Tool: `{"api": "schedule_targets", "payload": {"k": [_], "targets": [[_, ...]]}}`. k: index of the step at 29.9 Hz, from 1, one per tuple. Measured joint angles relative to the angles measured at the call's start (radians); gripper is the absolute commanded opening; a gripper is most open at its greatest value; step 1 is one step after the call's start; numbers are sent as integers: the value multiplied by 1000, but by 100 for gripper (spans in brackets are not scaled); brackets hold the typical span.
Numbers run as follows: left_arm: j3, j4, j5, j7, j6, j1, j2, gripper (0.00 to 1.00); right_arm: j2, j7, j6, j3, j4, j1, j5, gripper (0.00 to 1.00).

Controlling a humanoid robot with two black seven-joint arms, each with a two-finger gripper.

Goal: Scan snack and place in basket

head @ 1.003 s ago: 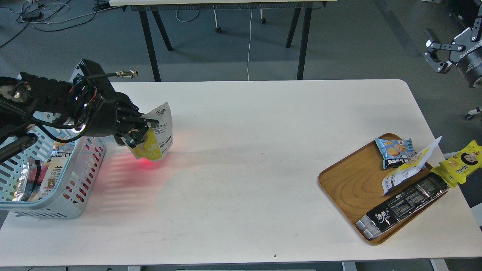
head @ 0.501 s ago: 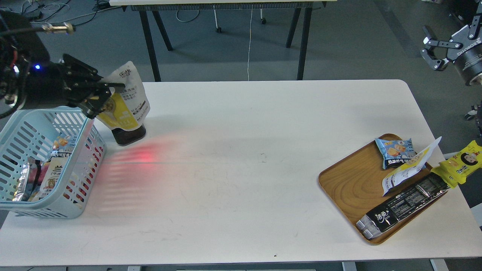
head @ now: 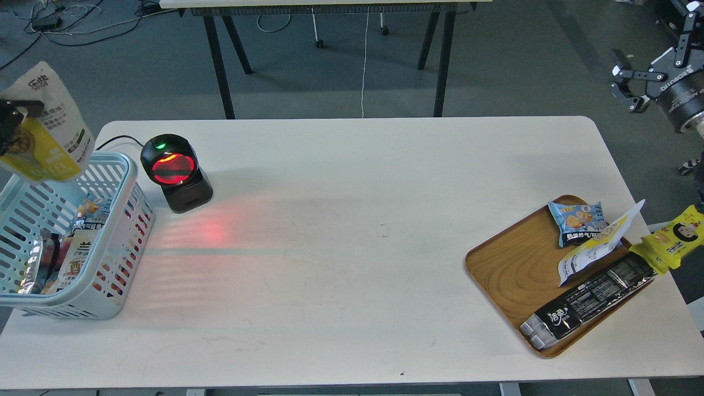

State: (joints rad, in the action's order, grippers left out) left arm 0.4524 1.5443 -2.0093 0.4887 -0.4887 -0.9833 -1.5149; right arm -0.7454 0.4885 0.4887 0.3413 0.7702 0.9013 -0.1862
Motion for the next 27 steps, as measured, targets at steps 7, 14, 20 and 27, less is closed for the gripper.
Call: {"api": "schedule_targets", "payload": {"k": [7, 14, 20, 27], "targets": [[-112, -31, 0, 0, 18, 3, 38, 27, 15, 0, 0, 13, 2, 8, 5, 100], [-138, -46, 94, 0, 71, 3, 70, 97, 5, 0, 0, 14, 2, 9, 5, 100], [-103, -92, 476, 0, 96, -9, 106, 100, 1, 0, 0, 18, 4, 7, 4, 100], [-15, -233, 969, -33, 74, -9, 298, 100, 3, 0, 0, 121, -22, 9, 2, 100]]}}
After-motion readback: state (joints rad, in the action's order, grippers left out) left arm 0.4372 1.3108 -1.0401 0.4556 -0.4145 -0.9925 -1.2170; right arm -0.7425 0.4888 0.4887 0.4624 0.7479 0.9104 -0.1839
